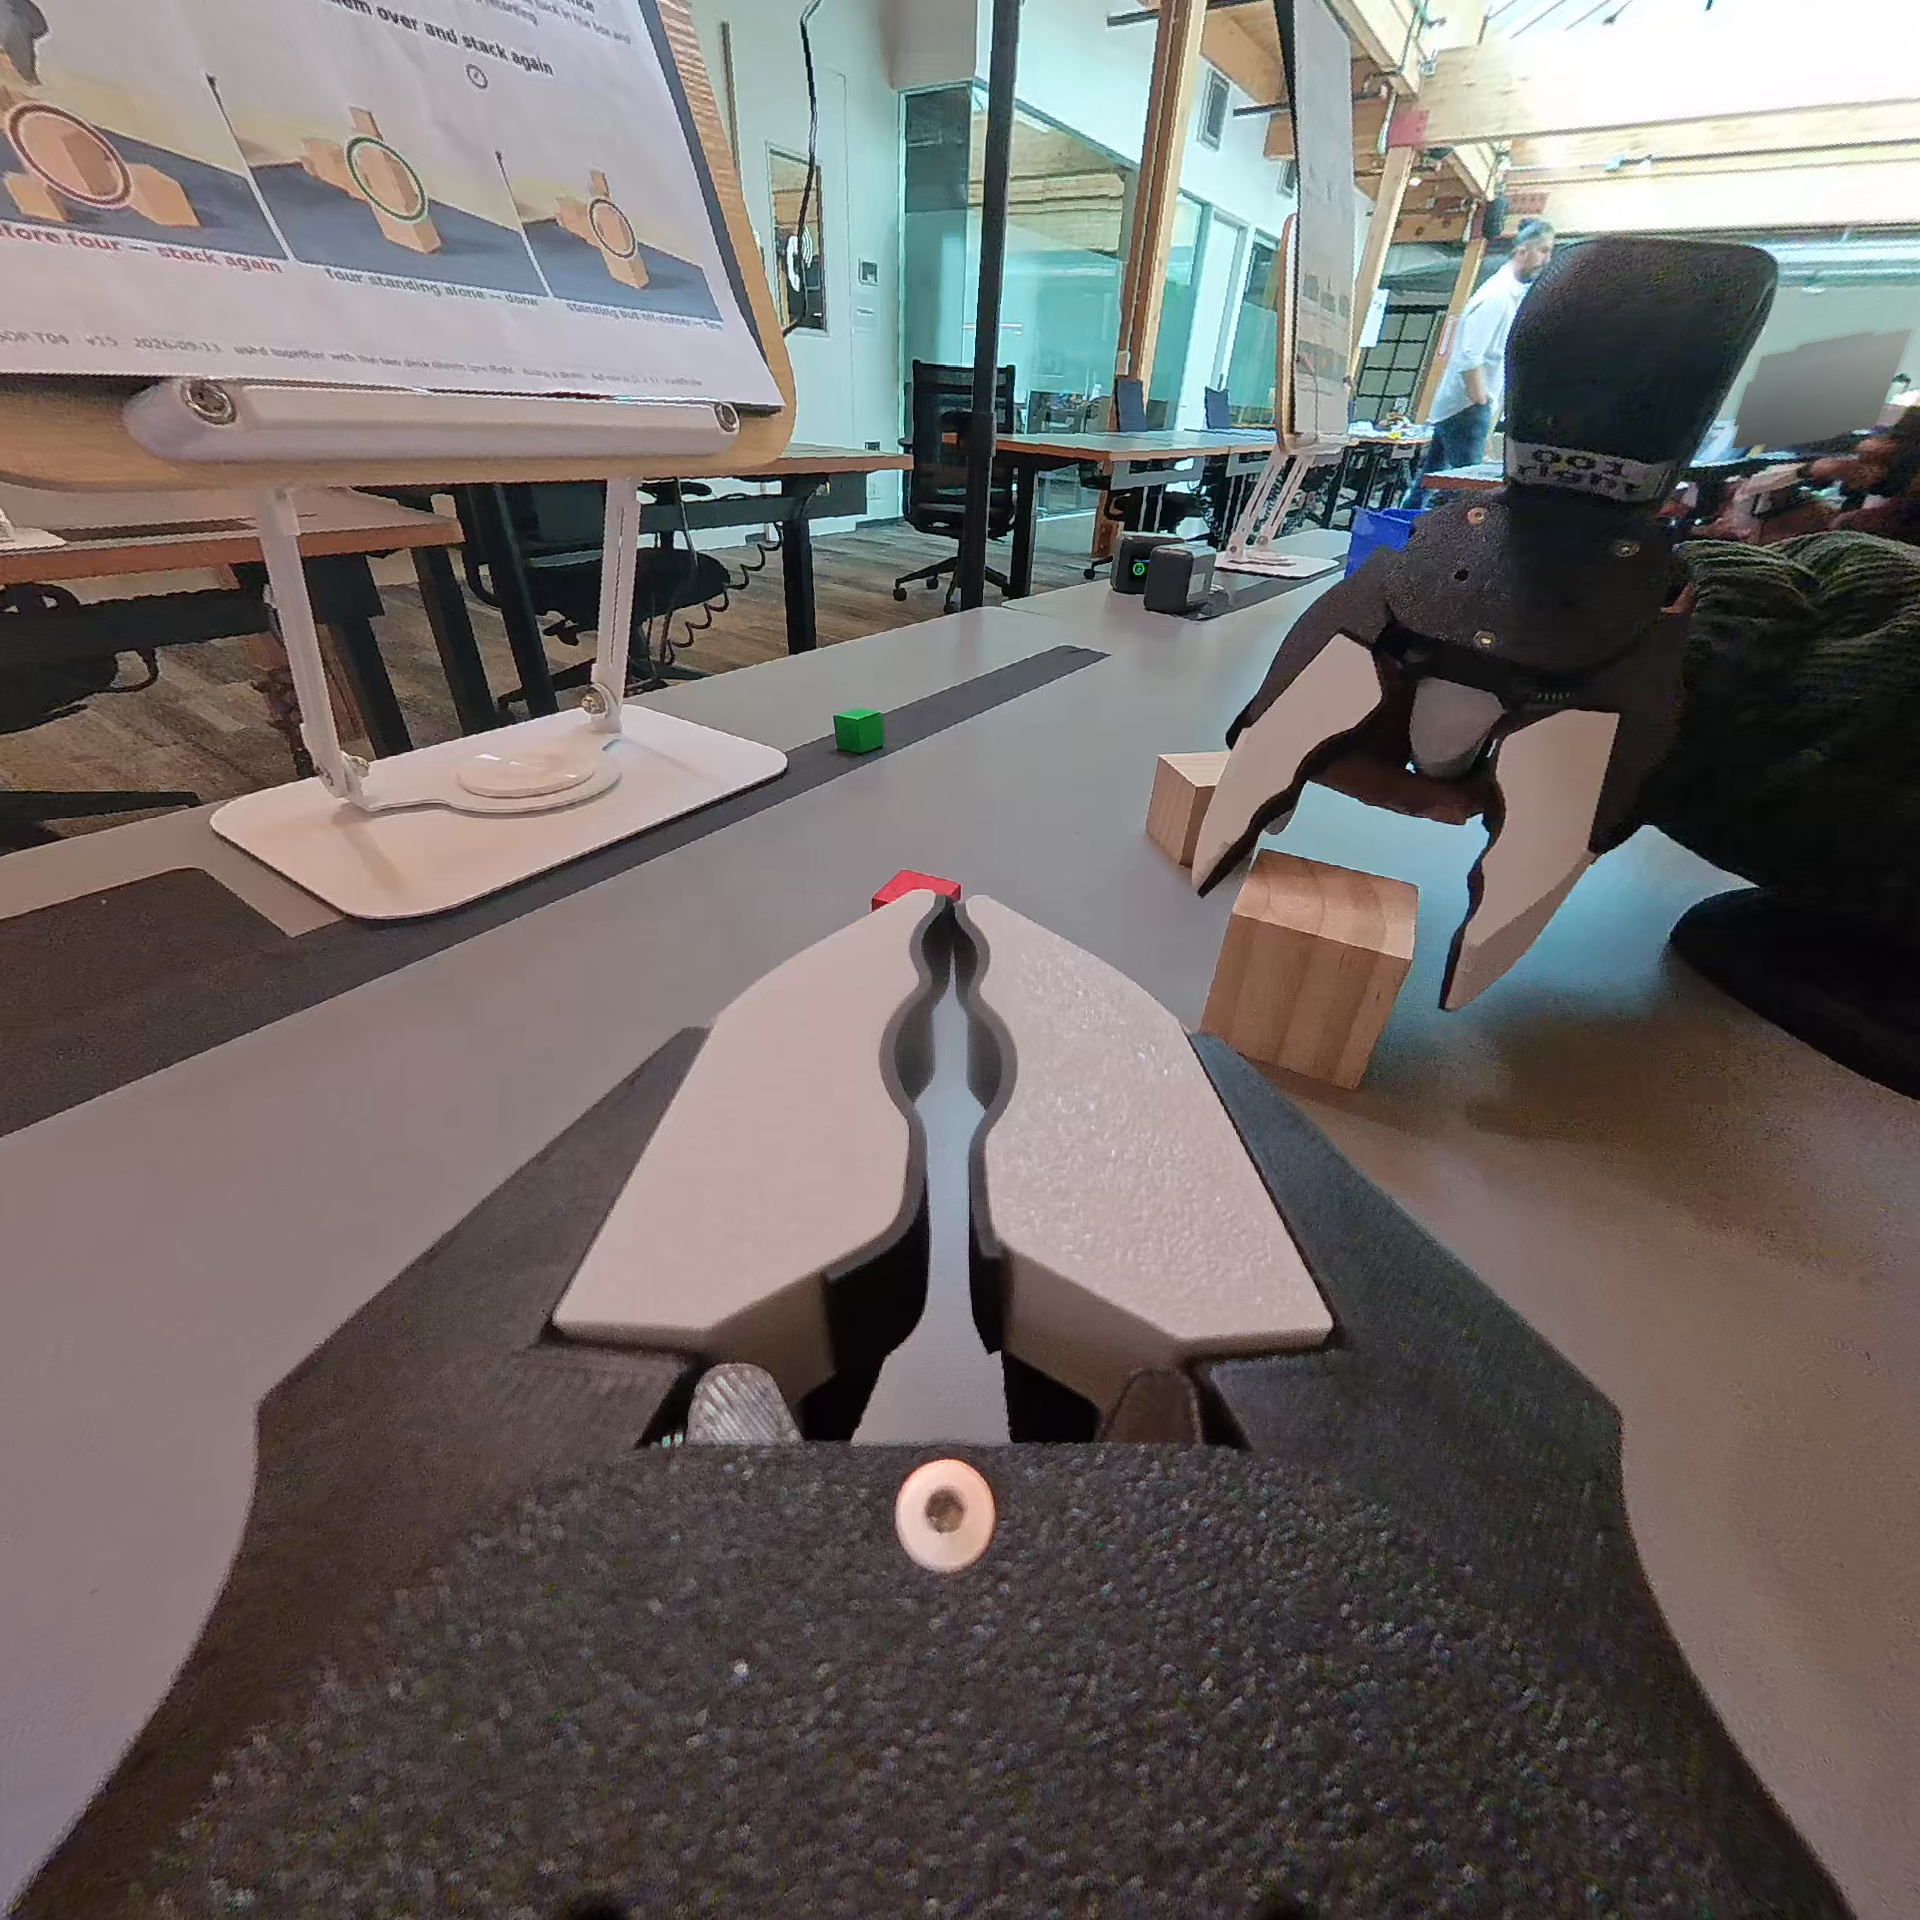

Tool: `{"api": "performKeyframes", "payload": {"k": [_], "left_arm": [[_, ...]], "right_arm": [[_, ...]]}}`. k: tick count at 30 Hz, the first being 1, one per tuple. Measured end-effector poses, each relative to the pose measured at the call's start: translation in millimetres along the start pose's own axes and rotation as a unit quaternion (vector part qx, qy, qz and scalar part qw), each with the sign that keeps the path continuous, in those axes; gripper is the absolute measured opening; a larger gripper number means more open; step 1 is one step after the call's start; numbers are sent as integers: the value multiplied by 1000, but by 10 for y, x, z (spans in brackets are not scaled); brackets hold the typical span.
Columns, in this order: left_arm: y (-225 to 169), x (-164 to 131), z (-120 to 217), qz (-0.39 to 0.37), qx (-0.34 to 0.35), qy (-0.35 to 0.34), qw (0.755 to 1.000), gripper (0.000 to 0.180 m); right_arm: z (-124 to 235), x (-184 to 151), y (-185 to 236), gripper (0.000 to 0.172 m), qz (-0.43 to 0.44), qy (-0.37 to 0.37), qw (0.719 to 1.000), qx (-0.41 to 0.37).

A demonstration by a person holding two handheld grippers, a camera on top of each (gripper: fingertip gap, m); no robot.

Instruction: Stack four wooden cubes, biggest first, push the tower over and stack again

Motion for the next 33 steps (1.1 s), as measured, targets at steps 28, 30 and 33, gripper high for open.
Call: {"api": "performKeyframes", "payload": {"k": [28, 30, 33], "left_arm": [[-31, 14, 19, -12, -11, -13, 1000, 0], [-23, 11, 18, -9, -10, -12, 1000, 0], [-13, 9, 21, -8, -8, -11, 1000, 0]], "right_arm": [[1306, -1585, -474, 62, -56, 27, 996, -57], [1276, -1558, -514, 62, -42, 35, 997, -55], [1287, -1532, -556, 64, -53, 55, 995, -67]]}}
Point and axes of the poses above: each gripper's, where its closed fingertips meet, z back along the fingers, x out of its top, y = z × x across the jaws, the point moved 4 cm from there along z, back along the fingers, and after that the axes turned 5 degrees about x, right-handed, at the moved point
